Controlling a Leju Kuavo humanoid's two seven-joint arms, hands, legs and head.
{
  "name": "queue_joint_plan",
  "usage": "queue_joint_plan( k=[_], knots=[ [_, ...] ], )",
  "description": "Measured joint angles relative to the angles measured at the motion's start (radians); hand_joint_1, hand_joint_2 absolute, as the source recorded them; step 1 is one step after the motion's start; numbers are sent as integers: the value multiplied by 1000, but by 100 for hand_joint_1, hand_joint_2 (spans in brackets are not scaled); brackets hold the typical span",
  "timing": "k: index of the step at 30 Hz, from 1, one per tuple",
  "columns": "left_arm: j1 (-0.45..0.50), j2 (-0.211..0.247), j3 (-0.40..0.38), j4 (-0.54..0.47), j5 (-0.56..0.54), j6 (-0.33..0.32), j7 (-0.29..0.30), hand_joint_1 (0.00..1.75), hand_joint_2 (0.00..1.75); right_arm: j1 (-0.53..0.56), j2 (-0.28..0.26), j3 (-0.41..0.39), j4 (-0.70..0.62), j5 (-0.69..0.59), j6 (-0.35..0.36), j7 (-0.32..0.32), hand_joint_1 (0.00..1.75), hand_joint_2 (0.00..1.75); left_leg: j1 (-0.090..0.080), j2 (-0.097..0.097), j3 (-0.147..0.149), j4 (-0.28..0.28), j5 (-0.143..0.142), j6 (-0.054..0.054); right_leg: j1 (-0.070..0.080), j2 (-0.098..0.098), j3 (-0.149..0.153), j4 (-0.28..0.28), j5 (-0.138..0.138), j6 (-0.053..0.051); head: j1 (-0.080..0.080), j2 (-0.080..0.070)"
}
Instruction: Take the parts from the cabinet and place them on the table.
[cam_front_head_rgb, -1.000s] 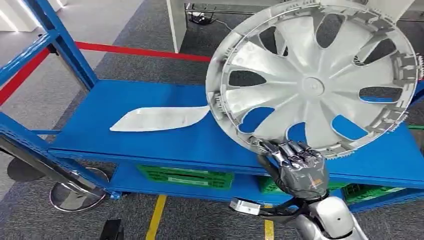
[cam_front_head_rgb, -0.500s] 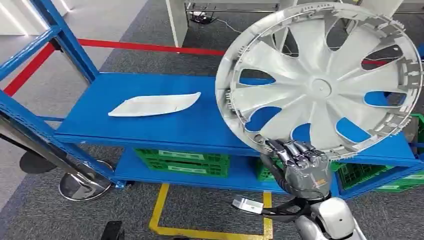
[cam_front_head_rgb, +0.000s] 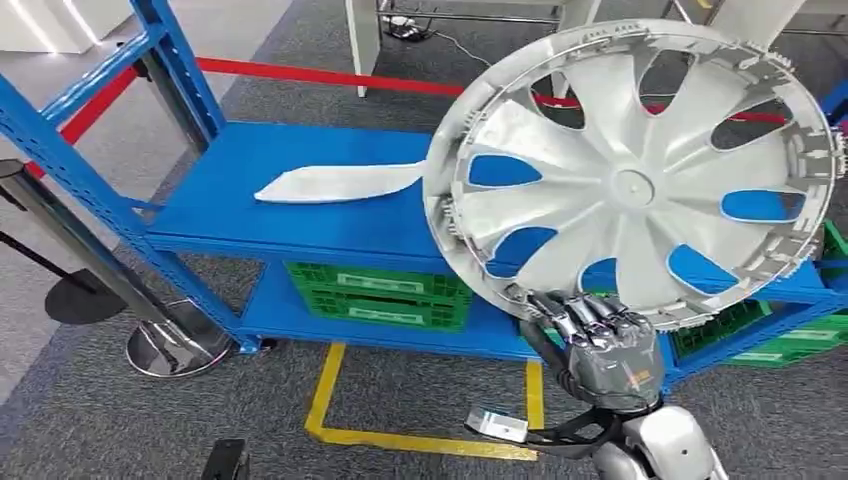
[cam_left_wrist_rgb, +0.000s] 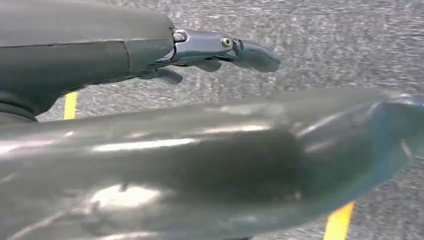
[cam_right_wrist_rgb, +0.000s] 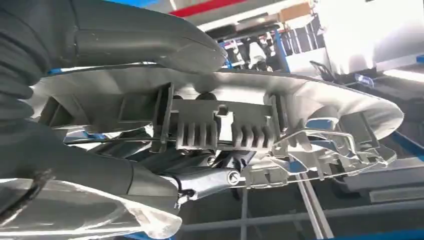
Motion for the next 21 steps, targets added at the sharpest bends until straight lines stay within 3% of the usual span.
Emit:
queue_joint_plan(
  k=[1,2,4,7,8,9,10,11,12,13,14,15,17,18,19,21],
  knots=[
    [0,0,0,0,-2,0,0,0,0,0,1,-1,0,-5,0,-2,175,175,0,0,-11,1,8,-2,0,0,43,-52,36,-2,0,0],
    [0,0,0,0,-4,0,0,0,0,0,2,-2,0,-13,0,-11,175,175,0,-1,-23,3,17,-6,0,0,104,-137,62,-5,0,0],
    [0,0,0,0,-9,0,0,0,0,0,9,-7,-6,-51,0,-35,175,175,-6,-2,-39,15,31,-17,4,2,221,-304,23,-10,-1,0],
    [0,2,0,0,-23,1,0,0,0,8,20,-13,-9,-107,0,-77,175,175,-4,-1,-46,11,56,-32,7,5,195,-306,23,-24,-1,0],
    [3,2,0,1,-29,1,1,0,0,12,26,-19,-11,-115,0,-89,175,175,-4,-2,-49,14,57,-38,0,1,187,-312,35,-36,0,0],
    [3,3,0,2,-31,1,1,0,0,12,31,-23,-11,-118,0,-94,175,175,-1,-3,-57,32,15,-45,0,-3,181,-310,45,-46,-1,0],
    [5,3,0,2,-33,1,2,0,0,13,36,-25,-13,-119,0,-99,175,175,0,-3,-67,80,-52,-51,0,-3,169,-310,54,-55,-5,0],
    [5,3,0,2,-36,1,2,0,0,14,39,-26,-14,-123,0,-102,175,175,2,-3,-81,152,-118,-56,0,-3,165,-310,65,-56,-8,0],
    [4,3,0,2,-37,1,2,0,0,14,41,-28,-16,-123,0,-102,175,175,3,-3,-95,229,-167,-59,1,-3,153,-308,77,-56,-6,0],
    [3,3,-1,2,-37,1,2,0,0,14,42,-30,-17,-123,0,-102,175,175,4,-3,-100,288,-185,-61,2,-3,138,-305,88,-56,-7,0],
    [3,3,-1,2,-37,1,2,0,0,15,42,-31,-16,-123,0,-105,175,175,4,-3,-94,313,-173,-61,2,-3,121,-299,96,-55,-7,0],
    [3,3,-1,2,-39,1,3,0,0,16,44,-34,-17,-122,0,-115,175,175,4,-3,-67,298,-143,-61,2,-3,103,-291,104,-54,-7,0],
    [3,4,0,2,-46,1,4,0,0,25,62,-51,-28,-109,0,-155,175,175,4,-3,36,150,-78,-53,2,-3,72,-275,115,-50,-7,0],
    [1,4,0,2,-50,1,5,0,0,28,71,-59,-35,-100,0,-175,175,175,3,-6,89,67,-79,-46,2,-3,62,-268,119,-46,-7,0],
    [-1,5,-1,2,-55,1,8,0,0,30,82,-68,-42,-91,0,-194,175,175,-2,-8,119,14,-104,-41,7,-3,53,-264,125,-40,-7,0],
    [-3,5,-1,2,-61,2,11,0,0,29,102,-87,-52,-88,0,-224,175,175,-5,-8,112,0,-101,-37,4,-3,47,-267,143,-28,-6,0]
  ],
)
